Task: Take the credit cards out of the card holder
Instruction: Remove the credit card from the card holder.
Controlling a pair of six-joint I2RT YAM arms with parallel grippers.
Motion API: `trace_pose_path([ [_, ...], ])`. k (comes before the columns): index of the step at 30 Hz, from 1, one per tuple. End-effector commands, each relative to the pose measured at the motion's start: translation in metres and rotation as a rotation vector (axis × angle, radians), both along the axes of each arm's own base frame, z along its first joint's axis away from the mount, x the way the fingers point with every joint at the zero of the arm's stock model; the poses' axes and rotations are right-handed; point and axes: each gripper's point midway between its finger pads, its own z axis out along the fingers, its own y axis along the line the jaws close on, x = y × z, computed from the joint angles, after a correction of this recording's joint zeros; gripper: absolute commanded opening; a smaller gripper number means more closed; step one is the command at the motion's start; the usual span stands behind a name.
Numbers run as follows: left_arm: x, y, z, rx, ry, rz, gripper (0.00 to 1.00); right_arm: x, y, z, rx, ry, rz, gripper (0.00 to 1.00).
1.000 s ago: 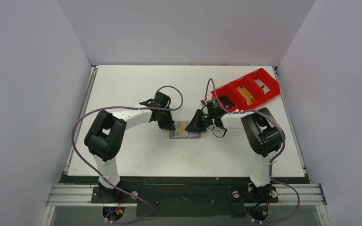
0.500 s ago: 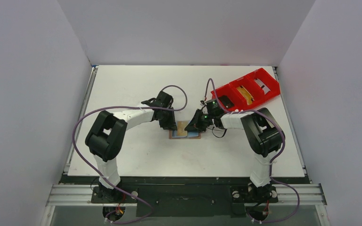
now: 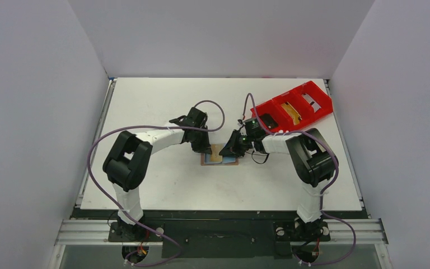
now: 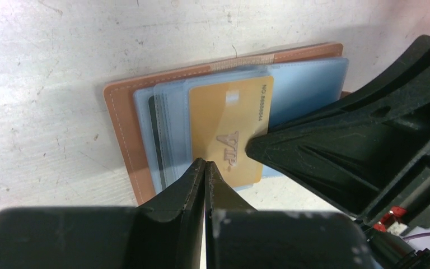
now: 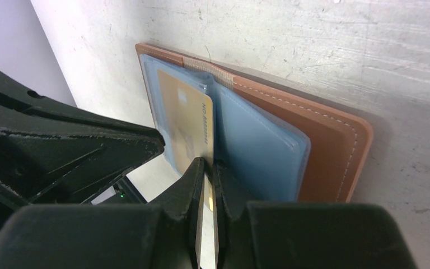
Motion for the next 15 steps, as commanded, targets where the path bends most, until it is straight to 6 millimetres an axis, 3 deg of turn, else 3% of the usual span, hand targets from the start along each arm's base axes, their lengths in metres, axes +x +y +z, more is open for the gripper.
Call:
trace_pose_path([
  [1, 0.011, -0.002, -0.002, 0.02, -0.012, 0.008, 0.0, 0.007, -0.002, -0.008, -0.048, -0.026, -0.008, 0.0],
  [6, 0.007, 0.01, -0.019, 0.08, 0.014, 0.037, 0.0, 0.007, -0.004, -0.009, -0.053, -0.026, -0.01, 0.0],
  [11, 0.003, 0.022, -0.029, 0.14, 0.036, 0.072, 0.0, 0.008, -0.006, -0.005, -0.046, -0.032, -0.021, 0.16],
  [15, 0.001, 0.028, -0.031, 0.163, 0.045, 0.085, 0.0, 0.012, -0.006, 0.002, -0.005, -0.042, -0.041, 0.2],
])
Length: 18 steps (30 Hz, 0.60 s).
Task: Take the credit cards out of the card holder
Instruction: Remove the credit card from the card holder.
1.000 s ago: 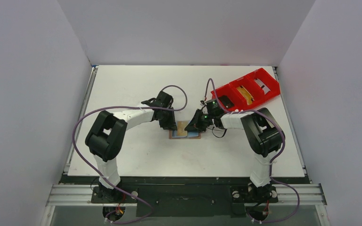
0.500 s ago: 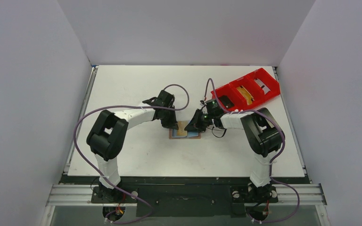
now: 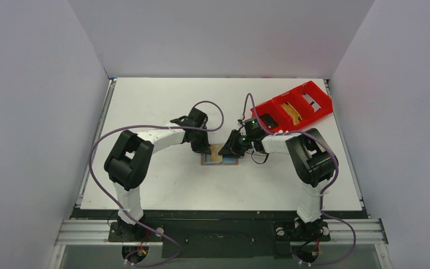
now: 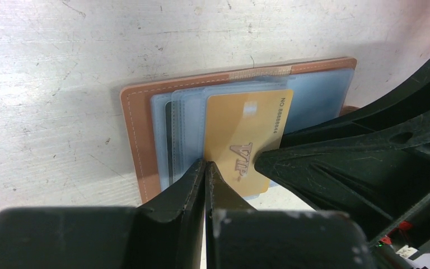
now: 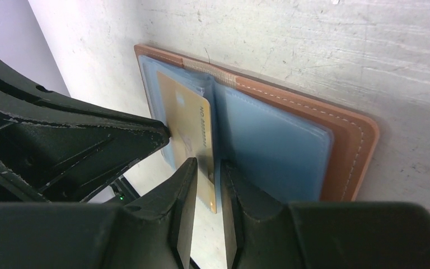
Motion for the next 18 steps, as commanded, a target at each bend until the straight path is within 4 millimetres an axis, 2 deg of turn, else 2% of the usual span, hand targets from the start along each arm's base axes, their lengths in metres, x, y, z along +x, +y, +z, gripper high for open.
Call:
trace_pose_path([
  [1, -0.003, 0.025, -0.023, 0.133, 0.034, 0.045, 0.0, 0.01, -0.005, 0.003, 0.007, -0.035, -0.037, 0.2],
  [18, -0.009, 0.033, -0.034, 0.164, 0.072, 0.06, 0.0, 0.018, -0.007, 0.014, 0.111, -0.054, -0.113, 0.14],
])
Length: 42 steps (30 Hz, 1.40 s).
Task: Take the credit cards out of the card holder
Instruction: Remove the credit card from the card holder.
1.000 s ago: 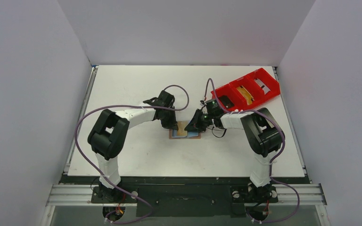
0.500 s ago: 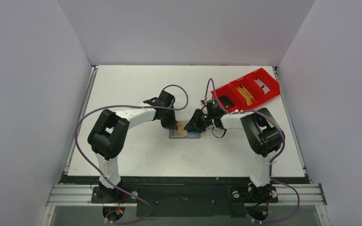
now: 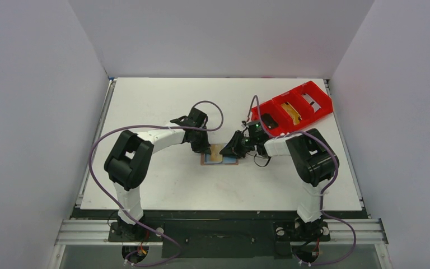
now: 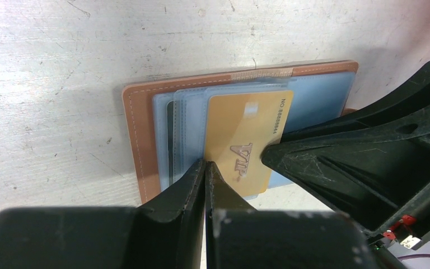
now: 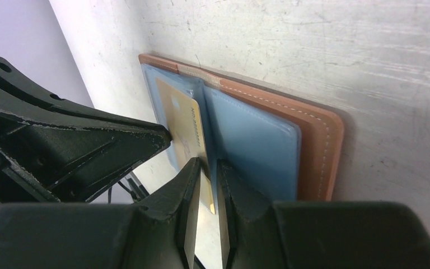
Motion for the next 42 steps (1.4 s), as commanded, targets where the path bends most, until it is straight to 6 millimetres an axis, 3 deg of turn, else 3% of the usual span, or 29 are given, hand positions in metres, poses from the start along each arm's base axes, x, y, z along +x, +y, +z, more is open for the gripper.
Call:
trace_pose_path([
  [1, -0.01, 0.03, -0.033, 0.15, 0.071, 0.033, 0.0, 0.014, -0.004, 0.016, 0.054, -0.064, -0.05, 0.14],
  [7, -0.012, 0.031, -0.035, 0.154, 0.077, 0.033, 0.0, 0.016, -0.003, 0.021, 0.106, -0.071, -0.077, 0.14],
  [14, -0.011, 0.03, -0.036, 0.153, 0.079, 0.033, 0.0, 0.016, 0.001, 0.023, 0.144, -0.068, -0.084, 0.05],
  [26, -0.012, 0.031, -0.038, 0.157, 0.088, 0.034, 0.0, 0.015, 0.008, 0.022, 0.149, -0.066, -0.068, 0.05],
  [28, -0.012, 0.031, -0.039, 0.162, 0.09, 0.035, 0.0, 0.015, 0.008, 0.02, 0.14, -0.066, -0.066, 0.01],
  [42, -0.017, 0.044, -0.045, 0.194, 0.112, 0.06, 0.0, 0.025, -0.043, 0.013, 0.019, -0.088, -0.125, 0.0],
])
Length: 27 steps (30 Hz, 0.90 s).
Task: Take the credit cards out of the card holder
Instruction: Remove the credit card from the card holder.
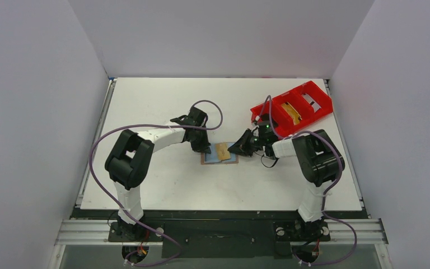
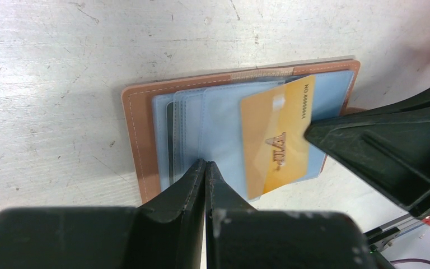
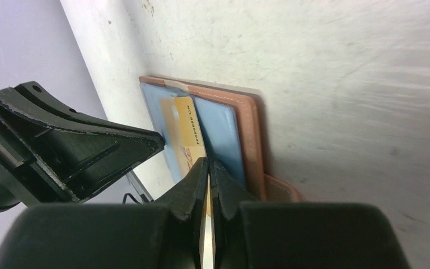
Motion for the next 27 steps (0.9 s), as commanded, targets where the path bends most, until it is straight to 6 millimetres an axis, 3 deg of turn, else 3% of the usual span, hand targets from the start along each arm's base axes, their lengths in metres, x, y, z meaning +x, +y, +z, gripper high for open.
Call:
trace_pose_path([
  [1, -0.02, 0.043, -0.044, 0.189, 0.102, 0.035, 0.0, 0.012, -0.019, 0.012, -0.037, -0.075, -0.028, 0.0],
  [13, -0.012, 0.034, -0.035, 0.152, 0.079, 0.02, 0.0, 0.011, -0.02, 0.024, -0.035, -0.101, -0.003, 0.0],
  [27, 0.014, 0.01, 0.01, 0.072, 0.002, -0.018, 0.0, 0.012, -0.027, 0.047, -0.065, -0.141, -0.01, 0.0],
])
